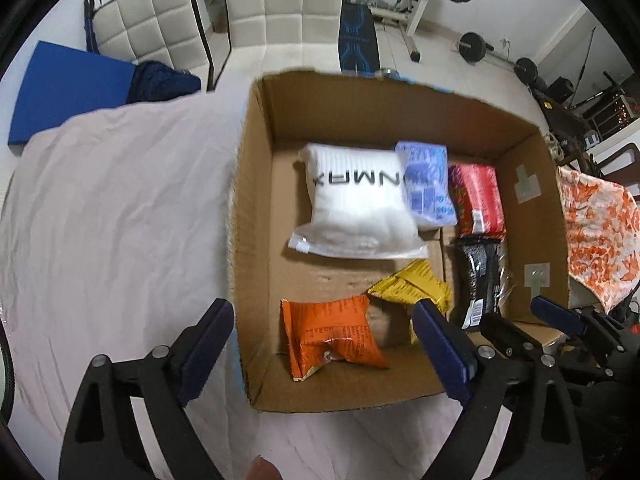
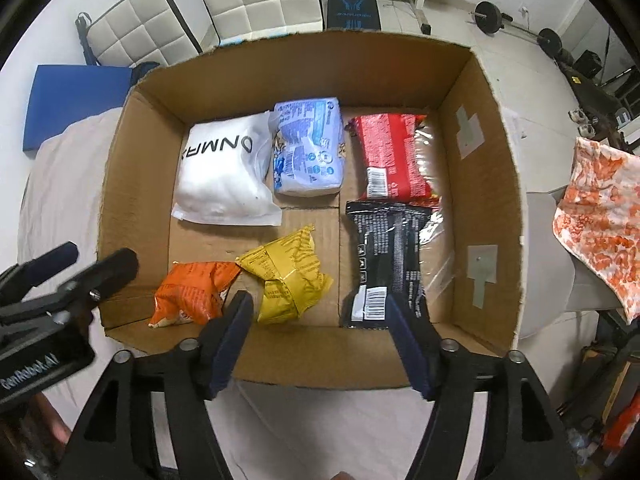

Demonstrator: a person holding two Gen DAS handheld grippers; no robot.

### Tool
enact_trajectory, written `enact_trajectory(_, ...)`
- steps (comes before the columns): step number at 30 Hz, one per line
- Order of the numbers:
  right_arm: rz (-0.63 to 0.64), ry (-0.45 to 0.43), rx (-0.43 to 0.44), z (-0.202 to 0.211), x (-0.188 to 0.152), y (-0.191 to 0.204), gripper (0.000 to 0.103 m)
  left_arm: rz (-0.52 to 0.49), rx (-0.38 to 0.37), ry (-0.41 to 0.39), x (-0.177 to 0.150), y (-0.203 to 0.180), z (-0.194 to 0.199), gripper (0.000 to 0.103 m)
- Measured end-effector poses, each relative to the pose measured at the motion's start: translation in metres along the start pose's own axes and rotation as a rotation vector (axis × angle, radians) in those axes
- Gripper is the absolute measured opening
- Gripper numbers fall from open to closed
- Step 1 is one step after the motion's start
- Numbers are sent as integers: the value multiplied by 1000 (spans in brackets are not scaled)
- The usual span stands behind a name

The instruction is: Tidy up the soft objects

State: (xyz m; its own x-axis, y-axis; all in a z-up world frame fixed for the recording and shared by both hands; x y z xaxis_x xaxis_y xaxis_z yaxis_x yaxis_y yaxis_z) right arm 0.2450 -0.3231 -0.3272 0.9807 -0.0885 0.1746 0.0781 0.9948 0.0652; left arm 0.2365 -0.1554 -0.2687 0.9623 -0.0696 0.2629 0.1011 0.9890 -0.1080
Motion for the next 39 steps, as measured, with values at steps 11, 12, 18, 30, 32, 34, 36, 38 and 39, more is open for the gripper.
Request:
enact_trajectory(11,3,-111,-48,44,-7,-21,103,11,24,-107,1,-13,44,102)
enact_trajectory(12,1,-121,-47,48,-8,-24,103,9,30,-118,0,-15,49,102)
enact_trajectory(18,2,-168,-32,75,-16,-33,103,11,49,-165,-10,-22,73,102)
enact_trajectory(30,24,-245,-2,129,-44,-34,103,37,52,-234,-36,-35,121,102)
enact_trajectory(32,26,-266,-4,142,-50,-33,103,26,55,-252,-41,-38,135,102)
enact_trajectory(34,28,-290,-7,158,-58,-31,103,9,65,-278,-47,-41,153,102)
enact_trajectory(36,21,-316,-4,179,-70,-30,103,-1,74,-305,-55,-42,171,102)
enact_trajectory(38,9,-333,0,194,-79,-30,103,5,75,-314,-64,-40,186,102)
enact_trajectory(39,1,-343,6,206,-87,-30,103,8,64,-320,-69,-40,195,102)
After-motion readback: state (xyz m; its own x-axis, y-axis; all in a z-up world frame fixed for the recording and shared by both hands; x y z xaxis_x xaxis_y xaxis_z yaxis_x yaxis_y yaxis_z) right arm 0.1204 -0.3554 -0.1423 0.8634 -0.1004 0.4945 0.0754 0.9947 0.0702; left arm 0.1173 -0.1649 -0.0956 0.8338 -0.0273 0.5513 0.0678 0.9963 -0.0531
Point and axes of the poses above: each gripper's, at about its wrist camera, not at the fingertips, and z roughly against the way its jaws point, y to its left, x to its top, the point moved 4 cm from there along -z, roughly the way its jaws point, and after that the axes turned 3 degrees about -y, right-handed, at the moved point
